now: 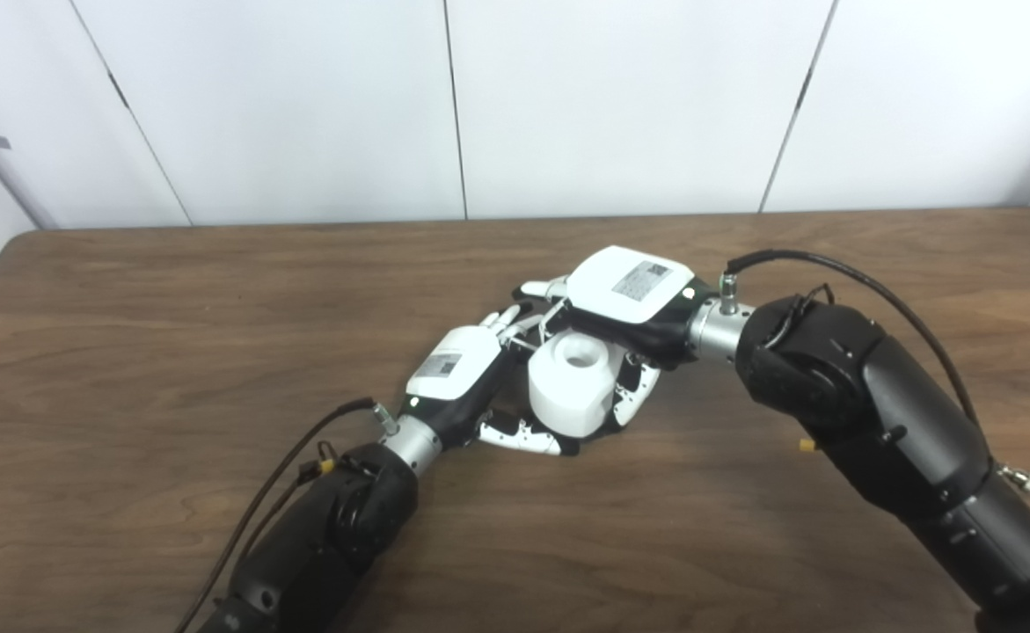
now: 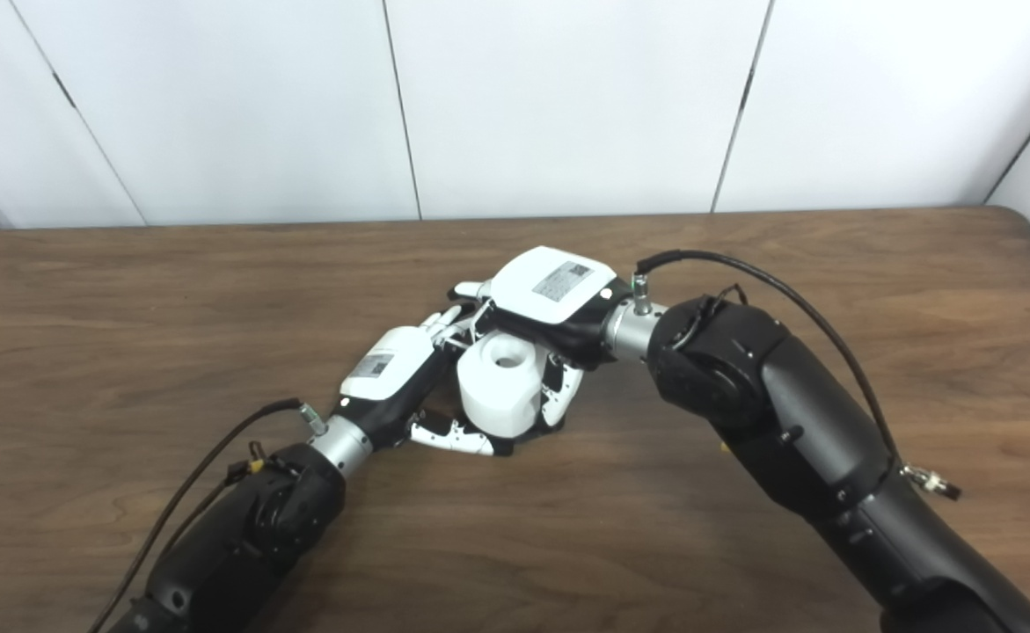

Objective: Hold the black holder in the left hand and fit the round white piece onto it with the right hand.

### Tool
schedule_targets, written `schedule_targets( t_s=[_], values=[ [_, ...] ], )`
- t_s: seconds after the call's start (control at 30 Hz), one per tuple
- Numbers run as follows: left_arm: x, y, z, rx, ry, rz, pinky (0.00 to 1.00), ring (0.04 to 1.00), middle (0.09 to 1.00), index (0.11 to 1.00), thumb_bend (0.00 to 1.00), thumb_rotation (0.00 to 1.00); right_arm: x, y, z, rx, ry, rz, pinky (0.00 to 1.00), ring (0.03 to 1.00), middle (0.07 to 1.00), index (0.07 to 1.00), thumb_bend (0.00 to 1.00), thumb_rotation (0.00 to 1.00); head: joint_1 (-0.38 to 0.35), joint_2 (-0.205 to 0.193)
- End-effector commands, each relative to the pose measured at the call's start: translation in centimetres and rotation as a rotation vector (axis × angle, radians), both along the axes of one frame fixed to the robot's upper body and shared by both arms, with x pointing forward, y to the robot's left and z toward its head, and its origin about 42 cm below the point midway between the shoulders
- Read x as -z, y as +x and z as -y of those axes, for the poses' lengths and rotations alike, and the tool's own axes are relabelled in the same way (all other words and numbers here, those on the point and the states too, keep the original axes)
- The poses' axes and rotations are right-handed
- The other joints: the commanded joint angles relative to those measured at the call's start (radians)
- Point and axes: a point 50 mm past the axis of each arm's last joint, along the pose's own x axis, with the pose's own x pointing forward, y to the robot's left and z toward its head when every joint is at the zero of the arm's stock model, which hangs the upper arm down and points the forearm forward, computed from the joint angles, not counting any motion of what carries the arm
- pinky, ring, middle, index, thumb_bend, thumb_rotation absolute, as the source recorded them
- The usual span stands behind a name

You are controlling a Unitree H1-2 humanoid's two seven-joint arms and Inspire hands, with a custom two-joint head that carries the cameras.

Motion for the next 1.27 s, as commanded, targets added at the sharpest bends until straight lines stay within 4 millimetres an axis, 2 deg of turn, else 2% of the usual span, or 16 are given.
schedule_targets(
  t_s=[0.0, 0.43, 0.77, 1.23],
  values=[
    [4.4, -2.8, -0.4, 0.04, 0.143, -0.176, 1.0, 1.0, 0.921, 0.481, 0.52, 0.06, -0.2, 0.1, 0.7, 0.023, -0.031, 0.013, 0.83, 0.888, 0.941, 1.0, 0.87, 0.16, 0.0, 0.001],
    [4.5, -2.7, -0.6, 0.039, 0.151, -0.174, 1.0, 1.0, 0.92, 0.481, 0.52, 0.06, -2.0, 0.3, 1.1, 0.028, 0.048, 0.061, 0.81, 0.871, 0.924, 1.0, 0.87, 0.13, -0.006, 0.0],
    [4.6, -2.7, -0.5, 0.039, 0.148, -0.174, 1.0, 1.0, 0.915, 0.481, 0.52, 0.06, -3.9, 0.7, 1.7, 0.022, 0.13, 0.121, 0.74, 0.822, 0.896, 1.0, 0.88, 0.15, -0.005, 0.002],
    [4.7, -2.7, -0.4, 0.039, 0.15, -0.177, 1.0, 1.0, 0.916, 0.482, 0.52, 0.06, -4.2, 0.9, 2.1, 0.043, 0.11, 0.124, 0.75, 0.825, 0.908, 1.0, 0.9, 0.17, -0.005, 0.002]
  ],
)
